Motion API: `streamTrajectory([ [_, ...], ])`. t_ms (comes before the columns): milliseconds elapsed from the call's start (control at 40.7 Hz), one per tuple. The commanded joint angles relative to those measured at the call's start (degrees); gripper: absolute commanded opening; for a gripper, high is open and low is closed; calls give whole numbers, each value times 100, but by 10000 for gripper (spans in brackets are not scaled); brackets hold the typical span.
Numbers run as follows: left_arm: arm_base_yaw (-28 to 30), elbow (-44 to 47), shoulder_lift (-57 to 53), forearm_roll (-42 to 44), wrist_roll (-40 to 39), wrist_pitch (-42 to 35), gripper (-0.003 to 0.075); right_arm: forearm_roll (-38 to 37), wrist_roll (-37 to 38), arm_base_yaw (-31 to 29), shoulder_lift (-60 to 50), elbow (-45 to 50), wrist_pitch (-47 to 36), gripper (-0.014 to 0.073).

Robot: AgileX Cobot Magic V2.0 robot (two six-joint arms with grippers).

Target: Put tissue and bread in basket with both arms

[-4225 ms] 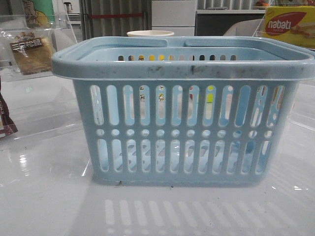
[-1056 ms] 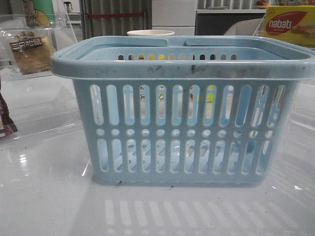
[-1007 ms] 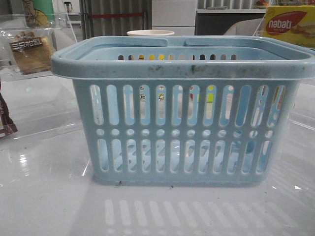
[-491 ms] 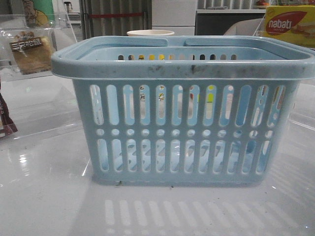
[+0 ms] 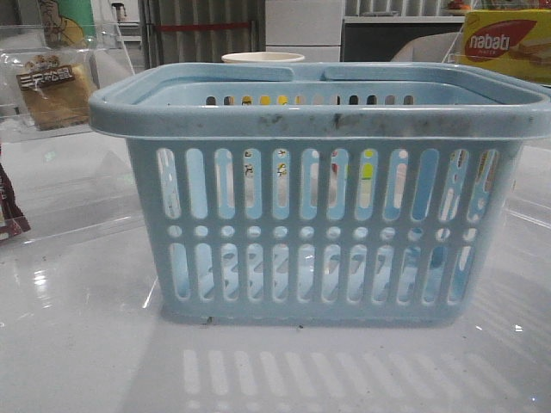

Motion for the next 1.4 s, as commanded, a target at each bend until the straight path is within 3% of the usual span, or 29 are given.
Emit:
streamTrajectory([
  [0,-34,-198,11,-17,-38,-424,509,135,-28,29,-608,-226,-197,217],
  [344,-34,-198,11,-17,-38,-424,509,152,-28,593,-1959,-226,557,217],
  [614,-34,-198,11,-17,-38,-424,509,146,-357,1983,-2867,-226,981,217],
  [934,-34,-198,11,-17,-38,-424,509,146,-404,3538,-2847,189,1249,217],
  [1253,-34,-198,11,-17,-38,-424,509,154,-404,3736,-2199,534,1216,221],
  [1376,-34,-198,11,-17,-38,-424,509,148,-404,3736,-1873,534,1118,320],
])
